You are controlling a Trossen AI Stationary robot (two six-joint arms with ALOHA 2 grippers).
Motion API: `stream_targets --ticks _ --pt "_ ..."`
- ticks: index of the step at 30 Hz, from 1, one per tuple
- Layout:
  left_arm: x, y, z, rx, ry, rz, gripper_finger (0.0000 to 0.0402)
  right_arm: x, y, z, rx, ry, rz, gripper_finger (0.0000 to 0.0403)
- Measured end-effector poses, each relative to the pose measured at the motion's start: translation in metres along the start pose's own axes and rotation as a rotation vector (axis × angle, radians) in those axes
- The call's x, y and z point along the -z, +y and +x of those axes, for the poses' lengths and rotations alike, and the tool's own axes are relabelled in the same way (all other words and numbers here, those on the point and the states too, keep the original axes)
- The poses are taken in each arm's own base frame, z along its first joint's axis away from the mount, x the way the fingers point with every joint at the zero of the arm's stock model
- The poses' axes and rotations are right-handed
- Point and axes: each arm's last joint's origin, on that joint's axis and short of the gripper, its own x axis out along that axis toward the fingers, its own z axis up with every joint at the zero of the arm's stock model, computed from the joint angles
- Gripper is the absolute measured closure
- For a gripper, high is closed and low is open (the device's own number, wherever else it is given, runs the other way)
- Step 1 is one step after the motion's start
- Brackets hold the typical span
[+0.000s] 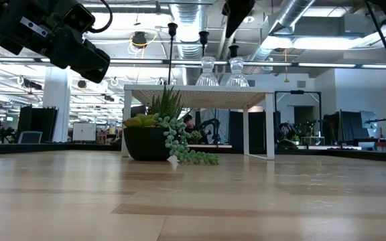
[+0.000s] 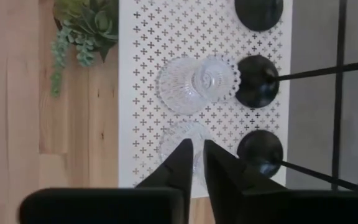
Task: Pick & Place candle stick holders
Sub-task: Adjust the transparent glass candle holder on the shelf
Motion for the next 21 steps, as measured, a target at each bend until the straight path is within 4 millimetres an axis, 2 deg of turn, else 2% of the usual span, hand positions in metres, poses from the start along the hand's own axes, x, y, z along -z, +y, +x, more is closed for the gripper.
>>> stream_targets --ticks 3,7,16,21 --pt "0.0 0.0 0.0 0.0 0.0 0.0 0.0396 0.001 -0.004 0.001 0.002 0.003 0.009 0.0397" --pt "0.0 0.0 0.0 0.0 0.0 0.0 0.0395 0.004 -0.01 0.003 -0.027 -0.003 0.03 0.04" --pt "0.0 0.0 0.0 0.0 0.0 -0.001 0.0397 0.017 -0.011 0.048 -0.085 0.179 0.023 0.0402" --pt "0.0 0.0 0.0 0.0 0.001 -0.001 0.0393 0.02 -0.011 0.055 -0.078 0.21 0.013 0.0403"
